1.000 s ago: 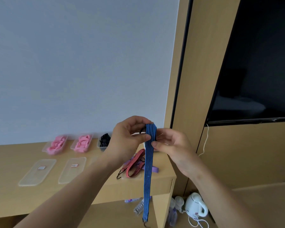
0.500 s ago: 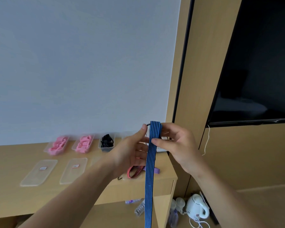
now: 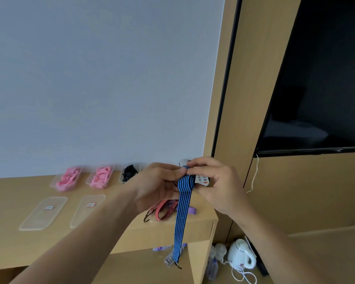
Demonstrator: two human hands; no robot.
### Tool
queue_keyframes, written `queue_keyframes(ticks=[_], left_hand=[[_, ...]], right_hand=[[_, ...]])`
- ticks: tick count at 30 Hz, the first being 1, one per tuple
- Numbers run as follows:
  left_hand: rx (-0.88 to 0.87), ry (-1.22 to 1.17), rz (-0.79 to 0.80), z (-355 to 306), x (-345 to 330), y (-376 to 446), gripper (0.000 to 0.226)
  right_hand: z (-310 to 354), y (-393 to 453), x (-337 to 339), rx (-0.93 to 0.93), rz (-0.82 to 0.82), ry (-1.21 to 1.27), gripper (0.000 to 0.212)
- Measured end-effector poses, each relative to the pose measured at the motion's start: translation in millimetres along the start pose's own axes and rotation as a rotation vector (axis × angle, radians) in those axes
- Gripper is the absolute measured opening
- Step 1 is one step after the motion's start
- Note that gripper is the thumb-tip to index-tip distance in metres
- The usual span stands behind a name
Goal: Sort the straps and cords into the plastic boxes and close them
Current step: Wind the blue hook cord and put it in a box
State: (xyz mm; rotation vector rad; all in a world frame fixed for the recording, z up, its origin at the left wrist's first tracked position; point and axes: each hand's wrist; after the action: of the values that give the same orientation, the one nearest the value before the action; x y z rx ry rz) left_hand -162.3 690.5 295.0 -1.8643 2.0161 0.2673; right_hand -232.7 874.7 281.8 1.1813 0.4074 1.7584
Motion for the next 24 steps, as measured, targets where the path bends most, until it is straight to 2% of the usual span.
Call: queue_keyframes(ticks=[3, 8, 11, 13, 15, 18, 24], left_hand=[[-0.041, -0.005, 0.007, 2.7, 3.9, 1.4, 0.033], [-0.085, -0.095, -0.018, 9.1, 3.4, 5.8, 0.035], [-0.165, -0.088, -0.076, 7.4, -0.8, 8.0, 0.034], [-0.248, -0.002, -0.152, 4.9, -3.9, 9.3, 0.033], [-0.321, 0.053, -0.247, 4.5, -7.3, 10.6, 0.034], [-0.38, 0.099, -0.338, 10.5, -12.4, 14.8, 0.036], [-0.415, 0.233, -0.462, 22.0, -19.5, 23.7, 0.036]], right_hand=[[2.6, -3.1, 1.2, 0.061, 0.023, -0.065, 0.044], [1.0, -4.9, 0.6, 0.02, 0.027, -0.003, 0.048], [-1.8, -8.6, -7.8, -0.218, -0.001, 0.252, 0.053], [-2.4, -11.0, -14.9, -0.417, -0.065, 0.447, 0.045], [-0.6, -14.0, -22.6, -0.479, -0.075, 0.512, 0.034], [11.4, -19.8, -32.1, -0.418, 0.01, 0.467, 0.037], [11.0, -20.2, -47.3, -0.427, 0.086, 0.205, 0.051]])
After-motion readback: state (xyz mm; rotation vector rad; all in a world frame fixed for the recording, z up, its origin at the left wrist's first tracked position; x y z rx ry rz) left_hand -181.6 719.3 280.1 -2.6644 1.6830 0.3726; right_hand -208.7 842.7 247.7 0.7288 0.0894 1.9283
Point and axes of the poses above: each hand's wrist, its own y-axis towards the middle knuckle, its own x-axis out of the back of the hand, z = x × y, and after that the axes turned 7 degrees about -y, right-handed
